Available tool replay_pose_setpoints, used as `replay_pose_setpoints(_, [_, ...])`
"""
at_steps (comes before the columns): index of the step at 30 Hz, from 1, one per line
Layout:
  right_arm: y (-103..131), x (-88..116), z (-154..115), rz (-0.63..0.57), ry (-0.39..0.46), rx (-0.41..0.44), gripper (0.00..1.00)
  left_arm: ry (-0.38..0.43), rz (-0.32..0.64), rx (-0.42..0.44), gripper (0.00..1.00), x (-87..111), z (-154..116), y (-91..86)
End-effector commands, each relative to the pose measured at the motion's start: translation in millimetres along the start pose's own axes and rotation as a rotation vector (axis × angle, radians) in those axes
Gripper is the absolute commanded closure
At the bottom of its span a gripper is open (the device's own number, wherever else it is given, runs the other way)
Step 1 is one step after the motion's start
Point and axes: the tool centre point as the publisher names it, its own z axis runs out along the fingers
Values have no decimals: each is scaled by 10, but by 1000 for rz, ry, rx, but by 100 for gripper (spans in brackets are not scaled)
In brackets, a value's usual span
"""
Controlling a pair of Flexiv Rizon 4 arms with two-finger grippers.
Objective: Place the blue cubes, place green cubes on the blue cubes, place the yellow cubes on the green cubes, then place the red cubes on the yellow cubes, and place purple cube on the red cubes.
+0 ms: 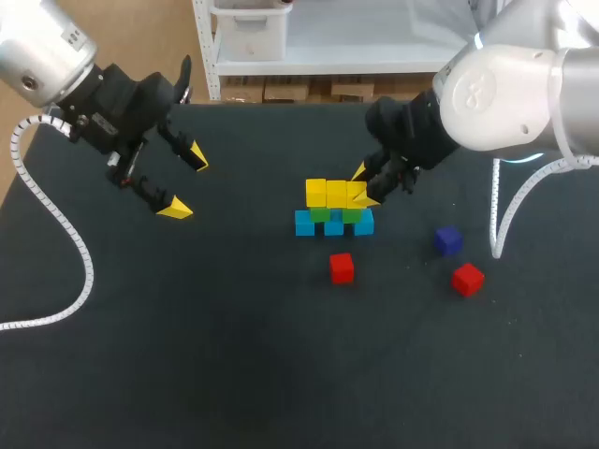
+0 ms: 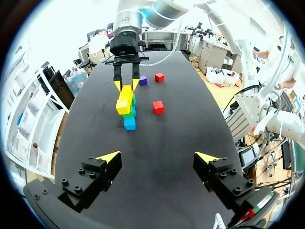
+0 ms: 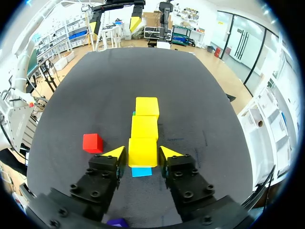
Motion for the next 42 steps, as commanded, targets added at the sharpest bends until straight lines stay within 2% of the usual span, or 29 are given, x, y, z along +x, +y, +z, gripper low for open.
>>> replay_pose_setpoints(1, [-23, 1, 9, -1, -4, -5, 53, 0, 2, 3, 0, 4, -2, 16])
replay_pose_setpoints(4, [-28, -1, 6, -1, -4, -5, 49, 0, 2, 3, 0, 4, -2, 16])
replay_pose_setpoints(11, [-40, 19, -98, -1, -5, 2, 53, 0, 2, 3, 0, 4, -2, 16])
replay_pose_setpoints(14, [-34, 40, -176, 0, -4, 11, 44, 0, 2, 3, 0, 4, -2, 16])
replay_pose_setpoints(15, [-28, 46, -201, 0, -4, 14, 30, 0, 2, 3, 0, 4, -2, 16])
replay_pose_setpoints(16, [-20, 54, -227, 0, -4, 17, 25, 0, 2, 3, 0, 4, -2, 16])
replay_pose_setpoints(22, [70, 135, -364, 11, -13, 32, 11, 0, 2, 3, 0, 4, -2, 16])
replay_pose_setpoints(24, [107, 173, -402, 15, -15, 35, 1, 0, 2, 3, 0, 4, -2, 16])
replay_pose_setpoints(38, [399, 528, -689, 62, -14, 63, 0, 0, 2, 3, 0, 4, -2, 16])
replay_pose_setpoints(42, [515, 594, -768, 37, -38, 39, 0, 0, 2, 3, 0, 4, -2, 16])
